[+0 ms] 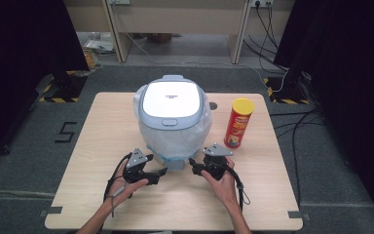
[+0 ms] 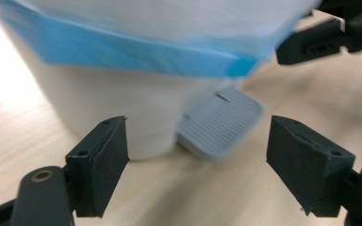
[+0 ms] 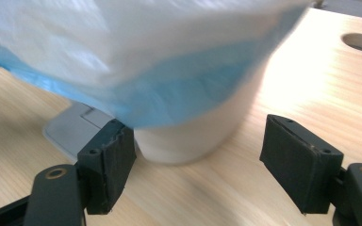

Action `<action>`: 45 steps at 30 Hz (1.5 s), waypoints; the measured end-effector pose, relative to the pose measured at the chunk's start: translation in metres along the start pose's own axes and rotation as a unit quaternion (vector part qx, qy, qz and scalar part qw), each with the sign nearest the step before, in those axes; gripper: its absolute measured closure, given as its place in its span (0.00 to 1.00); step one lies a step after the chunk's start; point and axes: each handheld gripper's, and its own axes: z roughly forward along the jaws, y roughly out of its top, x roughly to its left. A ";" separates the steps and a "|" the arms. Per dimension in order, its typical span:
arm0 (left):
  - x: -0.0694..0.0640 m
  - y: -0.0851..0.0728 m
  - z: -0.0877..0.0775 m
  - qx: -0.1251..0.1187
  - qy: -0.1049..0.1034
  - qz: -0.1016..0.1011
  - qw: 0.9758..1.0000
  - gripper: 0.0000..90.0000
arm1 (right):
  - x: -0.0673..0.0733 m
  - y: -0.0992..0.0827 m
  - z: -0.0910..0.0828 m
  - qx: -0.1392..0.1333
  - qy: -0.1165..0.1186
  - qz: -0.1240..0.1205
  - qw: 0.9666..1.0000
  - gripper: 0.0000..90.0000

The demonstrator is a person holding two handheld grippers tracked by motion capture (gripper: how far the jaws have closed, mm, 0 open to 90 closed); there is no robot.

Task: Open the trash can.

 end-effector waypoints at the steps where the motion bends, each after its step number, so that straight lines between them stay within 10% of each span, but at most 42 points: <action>1: -0.008 -0.001 0.000 0.004 -0.016 0.005 1.000 0.24 | -0.003 -0.002 -0.003 0.002 -0.005 -0.002 1.000 0.29; 11: -0.032 -0.004 0.023 0.013 -0.071 0.037 0.997 0.26 | -0.019 -0.013 -0.020 0.005 -0.026 0.013 1.000 0.28; 45: -0.038 -0.008 0.043 0.025 -0.063 0.116 0.991 0.27 | -0.037 -0.019 -0.029 0.006 -0.039 0.034 0.999 0.28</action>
